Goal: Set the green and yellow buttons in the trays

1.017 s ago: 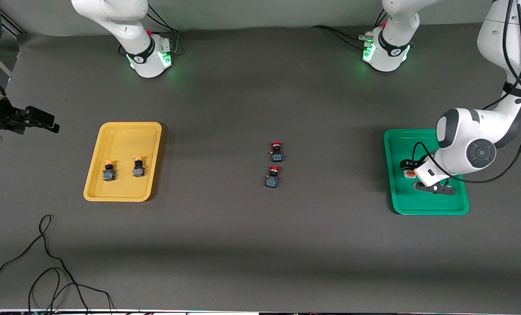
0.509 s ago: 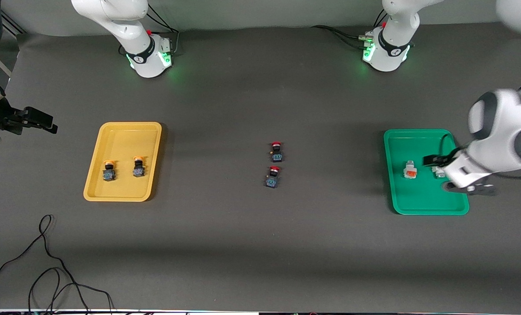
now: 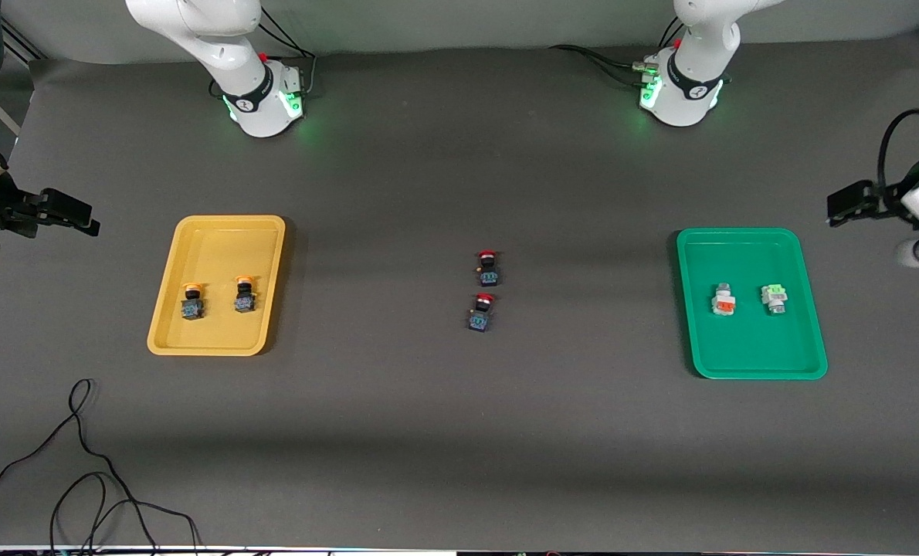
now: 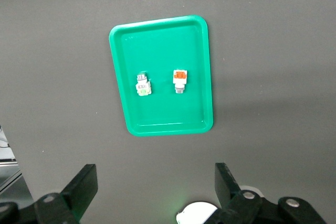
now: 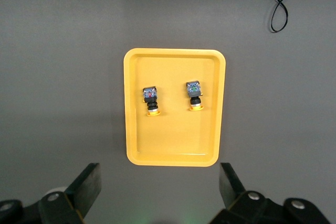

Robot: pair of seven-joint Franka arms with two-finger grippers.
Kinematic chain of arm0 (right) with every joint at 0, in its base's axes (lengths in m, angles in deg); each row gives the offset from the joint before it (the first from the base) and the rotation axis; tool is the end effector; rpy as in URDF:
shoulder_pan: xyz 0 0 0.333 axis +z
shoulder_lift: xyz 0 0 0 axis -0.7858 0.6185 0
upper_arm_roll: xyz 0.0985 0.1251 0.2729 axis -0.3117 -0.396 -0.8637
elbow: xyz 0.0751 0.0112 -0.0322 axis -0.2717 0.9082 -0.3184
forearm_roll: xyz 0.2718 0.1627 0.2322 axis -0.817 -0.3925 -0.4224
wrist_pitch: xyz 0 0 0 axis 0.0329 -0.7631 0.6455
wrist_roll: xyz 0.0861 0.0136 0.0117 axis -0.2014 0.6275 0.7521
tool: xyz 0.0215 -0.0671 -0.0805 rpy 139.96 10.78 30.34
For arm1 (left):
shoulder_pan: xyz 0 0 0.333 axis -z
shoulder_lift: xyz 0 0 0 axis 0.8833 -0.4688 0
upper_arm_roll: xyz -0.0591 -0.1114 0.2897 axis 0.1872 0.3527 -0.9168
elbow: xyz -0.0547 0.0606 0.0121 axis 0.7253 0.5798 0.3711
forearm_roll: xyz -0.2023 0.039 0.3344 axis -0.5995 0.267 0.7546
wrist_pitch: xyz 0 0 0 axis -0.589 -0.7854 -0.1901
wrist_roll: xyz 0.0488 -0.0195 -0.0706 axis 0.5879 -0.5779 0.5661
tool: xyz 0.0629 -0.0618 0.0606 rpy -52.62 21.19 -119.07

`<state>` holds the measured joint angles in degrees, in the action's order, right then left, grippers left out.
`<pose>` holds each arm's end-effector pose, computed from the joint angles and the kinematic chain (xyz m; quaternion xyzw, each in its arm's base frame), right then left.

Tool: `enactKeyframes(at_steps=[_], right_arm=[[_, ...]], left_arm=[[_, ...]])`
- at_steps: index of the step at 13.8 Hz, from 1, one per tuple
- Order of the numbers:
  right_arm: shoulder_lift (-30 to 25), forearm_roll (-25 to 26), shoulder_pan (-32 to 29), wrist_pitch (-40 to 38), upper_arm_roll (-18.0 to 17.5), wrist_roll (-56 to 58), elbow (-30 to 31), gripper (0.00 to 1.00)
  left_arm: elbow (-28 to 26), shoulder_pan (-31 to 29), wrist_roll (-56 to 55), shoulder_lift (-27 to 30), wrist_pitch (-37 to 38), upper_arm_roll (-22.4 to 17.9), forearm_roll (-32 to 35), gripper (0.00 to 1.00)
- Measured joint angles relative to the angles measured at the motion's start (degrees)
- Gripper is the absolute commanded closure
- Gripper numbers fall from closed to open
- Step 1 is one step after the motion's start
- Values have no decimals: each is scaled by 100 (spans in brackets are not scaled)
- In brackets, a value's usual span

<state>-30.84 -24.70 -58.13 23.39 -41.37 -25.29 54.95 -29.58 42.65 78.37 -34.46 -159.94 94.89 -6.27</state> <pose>0.5470 -0.0398 0.5957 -0.9994 0.0113 0.0326 0.0005 0.5792 -0.0176 0.6305 -0.9935 0.0527 0.0816 0.0590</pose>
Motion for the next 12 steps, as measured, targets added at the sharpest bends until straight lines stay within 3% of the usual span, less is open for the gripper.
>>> enactKeyframes(at_steps=[8,9,12], right_arm=[[15,0,0,0,-1,-4,-43,0],[16,0,0,0,-1,-4,-44,0],[17,0,0,0,-2,-5,-44,0]], left_arm=[[99,129,-8,-192,60,11,-9,0],[123,396,-8,-175,73,-224,-12,0],[130,1707,-8,-75,91,-1560,-104,1]])
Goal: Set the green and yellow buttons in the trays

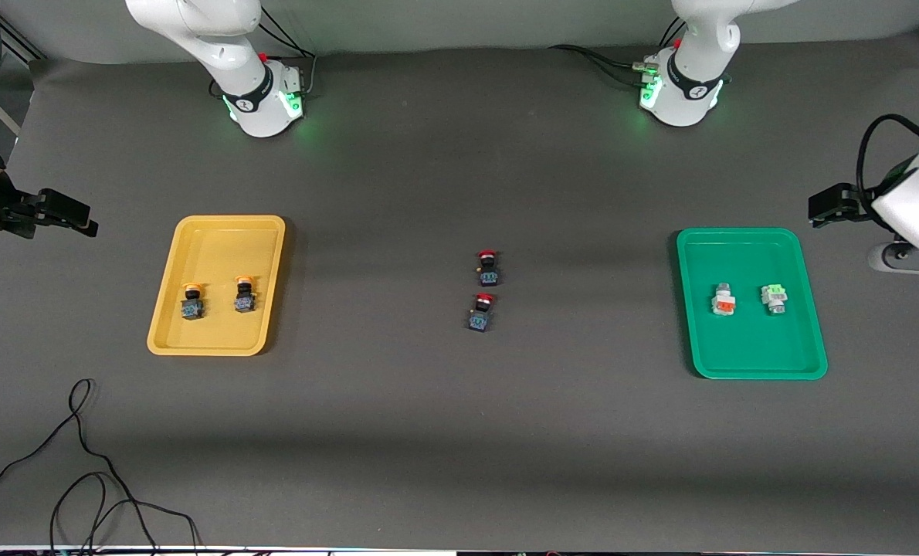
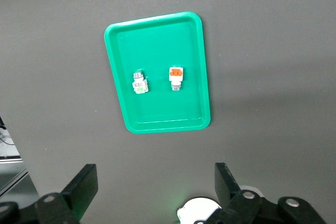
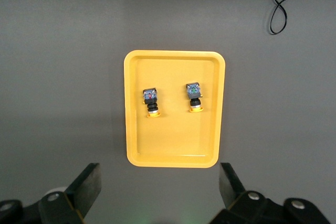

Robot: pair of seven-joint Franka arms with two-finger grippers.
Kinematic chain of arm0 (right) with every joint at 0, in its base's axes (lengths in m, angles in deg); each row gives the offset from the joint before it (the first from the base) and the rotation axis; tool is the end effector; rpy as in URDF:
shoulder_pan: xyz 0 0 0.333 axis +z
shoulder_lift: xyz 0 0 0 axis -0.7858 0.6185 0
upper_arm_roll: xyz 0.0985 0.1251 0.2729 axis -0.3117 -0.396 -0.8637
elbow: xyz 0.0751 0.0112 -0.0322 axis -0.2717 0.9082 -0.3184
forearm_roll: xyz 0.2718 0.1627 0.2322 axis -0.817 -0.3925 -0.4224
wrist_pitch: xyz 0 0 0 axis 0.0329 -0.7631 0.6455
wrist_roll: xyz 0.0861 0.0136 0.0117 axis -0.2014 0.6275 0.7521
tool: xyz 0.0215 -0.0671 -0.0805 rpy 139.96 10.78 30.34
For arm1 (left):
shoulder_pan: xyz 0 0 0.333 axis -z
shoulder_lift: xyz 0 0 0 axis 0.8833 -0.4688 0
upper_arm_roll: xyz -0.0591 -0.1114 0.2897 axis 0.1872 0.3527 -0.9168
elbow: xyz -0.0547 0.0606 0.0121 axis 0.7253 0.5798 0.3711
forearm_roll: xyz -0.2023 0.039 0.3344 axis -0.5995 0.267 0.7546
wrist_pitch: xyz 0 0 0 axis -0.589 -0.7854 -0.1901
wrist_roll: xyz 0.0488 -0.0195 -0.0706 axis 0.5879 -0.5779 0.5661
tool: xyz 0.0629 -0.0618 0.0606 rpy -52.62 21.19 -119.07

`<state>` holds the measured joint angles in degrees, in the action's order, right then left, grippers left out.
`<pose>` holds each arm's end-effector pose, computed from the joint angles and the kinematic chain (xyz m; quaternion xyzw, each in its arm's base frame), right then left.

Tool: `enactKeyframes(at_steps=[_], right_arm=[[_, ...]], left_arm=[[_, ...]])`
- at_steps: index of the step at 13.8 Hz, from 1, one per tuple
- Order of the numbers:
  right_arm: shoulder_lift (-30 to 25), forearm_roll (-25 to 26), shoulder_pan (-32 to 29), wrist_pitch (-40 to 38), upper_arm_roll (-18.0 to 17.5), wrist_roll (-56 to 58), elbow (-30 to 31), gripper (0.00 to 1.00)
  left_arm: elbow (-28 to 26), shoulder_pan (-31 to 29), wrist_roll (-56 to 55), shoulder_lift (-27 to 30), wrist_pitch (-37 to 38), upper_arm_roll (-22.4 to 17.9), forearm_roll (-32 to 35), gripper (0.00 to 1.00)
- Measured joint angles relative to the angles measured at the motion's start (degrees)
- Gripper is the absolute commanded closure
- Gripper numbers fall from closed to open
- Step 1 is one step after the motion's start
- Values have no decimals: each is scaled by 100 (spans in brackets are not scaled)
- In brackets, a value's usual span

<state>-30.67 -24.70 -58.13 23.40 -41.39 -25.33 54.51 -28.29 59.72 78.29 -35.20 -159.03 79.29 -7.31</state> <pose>0.5482 -0.0397 0.5977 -0.9995 0.0115 0.0301 0.0004 0.5827 -0.0515 0.6242 -0.9909 0.0658 0.0905 0.0750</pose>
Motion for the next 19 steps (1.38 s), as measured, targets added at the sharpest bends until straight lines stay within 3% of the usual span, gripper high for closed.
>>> enactKeyframes(at_steps=[2,6,8,19], right_arm=[[1,0,0,0,0,0,0,0],[1,0,0,0,-1,0,-2,0],[2,0,0,0,-1,0,-2,0],[8,0,0,0,-1,0,-2,0]], left_arm=[[-191,414,0,179,-103,-476,-174,1],[-1532,435,1,1019,-850,-619,-287,1],[-1875,442,1,1242,-957,-620,-298,1],[-1946,442,-5,1235,-1050,-712,-488,0]])
